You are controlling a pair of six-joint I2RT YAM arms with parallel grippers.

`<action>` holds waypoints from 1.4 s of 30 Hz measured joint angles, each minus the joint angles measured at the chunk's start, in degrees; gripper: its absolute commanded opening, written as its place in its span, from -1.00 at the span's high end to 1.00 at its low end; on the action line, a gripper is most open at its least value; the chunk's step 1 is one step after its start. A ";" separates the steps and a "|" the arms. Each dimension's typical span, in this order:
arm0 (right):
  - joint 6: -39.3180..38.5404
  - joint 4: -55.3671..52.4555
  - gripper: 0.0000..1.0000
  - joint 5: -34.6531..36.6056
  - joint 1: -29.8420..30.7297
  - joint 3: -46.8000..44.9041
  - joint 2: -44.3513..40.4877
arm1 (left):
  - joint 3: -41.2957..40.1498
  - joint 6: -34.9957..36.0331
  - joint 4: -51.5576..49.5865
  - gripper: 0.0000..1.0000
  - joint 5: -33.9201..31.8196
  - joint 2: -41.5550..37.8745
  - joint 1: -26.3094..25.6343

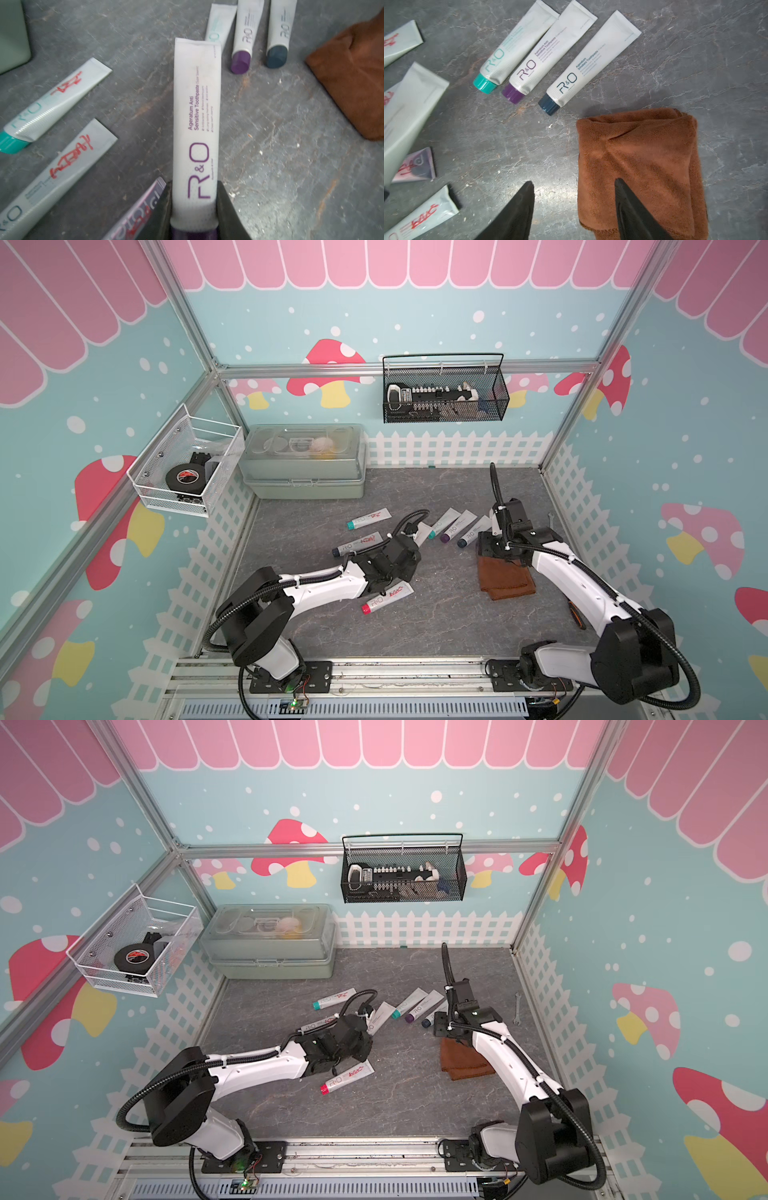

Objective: Wipe the surface of the toothpaste tube
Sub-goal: Pick up the toothpaste from the center of the board, then place the toothpaste at the center of the board, then move the toothpaste to the center of the board.

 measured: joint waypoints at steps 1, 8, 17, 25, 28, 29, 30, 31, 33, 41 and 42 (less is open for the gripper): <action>0.11 -0.07 -0.23 -0.46 0.00 -0.68 -0.94 | 1.46 0.42 0.11 0.64 0.63 0.72 1.09; 0.63 -0.66 -0.23 -2.78 0.31 -5.22 -4.13 | 13.92 4.20 1.14 0.64 5.90 12.83 6.62; 0.68 -0.61 -0.23 -4.35 1.20 -7.67 -4.31 | 25.97 6.75 -1.36 0.62 12.70 27.87 10.16; 0.61 0.02 -0.23 -5.14 1.29 -7.67 -4.31 | 30.51 7.56 -4.07 -0.17 15.26 31.54 11.21; 0.61 0.42 -0.23 -5.53 1.57 -7.67 -4.09 | 29.11 7.74 -3.80 -0.34 15.82 30.71 11.23; 0.59 0.55 -0.23 -5.70 1.62 -7.67 -3.91 | 27.87 7.80 -3.82 -0.35 15.93 29.70 11.28; 0.59 0.70 -0.23 -5.84 1.64 -7.67 -3.69 | 26.64 7.89 -3.98 -0.35 16.00 28.57 11.37; 0.59 0.79 -0.23 -5.92 1.70 -7.67 -3.50 | 25.75 7.93 -4.13 -0.35 16.02 27.54 11.45; 0.57 1.03 -0.23 -6.12 1.90 -7.67 -3.08 | 23.34 7.69 -4.50 -0.35 15.85 23.98 11.63; 0.57 1.95 -0.21 -6.71 2.75 -7.67 -2.56 | 6.95 3.58 -5.01 -0.35 12.72 0.90 10.23; 0.57 2.05 -0.21 -6.73 2.99 -7.67 -2.43 | 5.07 2.97 -5.57 -0.35 11.69 -1.38 9.31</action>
